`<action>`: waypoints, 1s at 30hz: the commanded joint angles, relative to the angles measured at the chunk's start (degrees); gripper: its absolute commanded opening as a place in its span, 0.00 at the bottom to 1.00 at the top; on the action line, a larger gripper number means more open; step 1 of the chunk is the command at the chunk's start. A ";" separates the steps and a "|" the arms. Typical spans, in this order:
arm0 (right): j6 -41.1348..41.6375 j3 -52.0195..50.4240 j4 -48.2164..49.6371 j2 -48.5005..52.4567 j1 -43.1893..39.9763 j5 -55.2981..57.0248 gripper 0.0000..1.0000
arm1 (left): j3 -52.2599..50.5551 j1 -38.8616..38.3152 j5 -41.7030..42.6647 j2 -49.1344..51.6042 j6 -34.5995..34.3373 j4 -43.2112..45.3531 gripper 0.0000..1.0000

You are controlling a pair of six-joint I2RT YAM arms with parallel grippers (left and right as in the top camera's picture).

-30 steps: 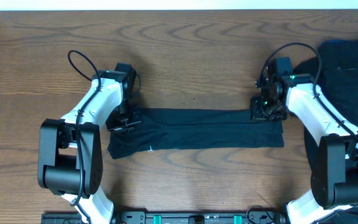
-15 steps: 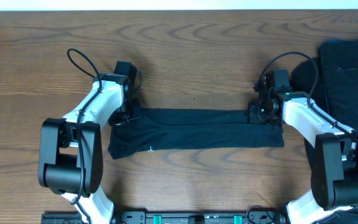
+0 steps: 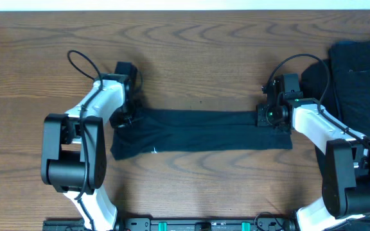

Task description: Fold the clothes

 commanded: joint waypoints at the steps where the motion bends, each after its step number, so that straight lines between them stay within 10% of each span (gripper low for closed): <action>1: 1.11 -0.63 2.34 0.70 0.52 0.24 0.01 | -1.92 3.10 -2.80 6.69 0.22 6.78 0.06; 16: -1.51 0.61 14.53 0.70 0.57 -4.74 0.01 | 0.50 3.43 -2.38 5.55 4.68 17.33 0.06; 30: -20.48 19.82 -5.60 0.96 10.82 -6.10 0.02 | 2.95 3.43 6.23 -13.38 4.59 13.00 0.06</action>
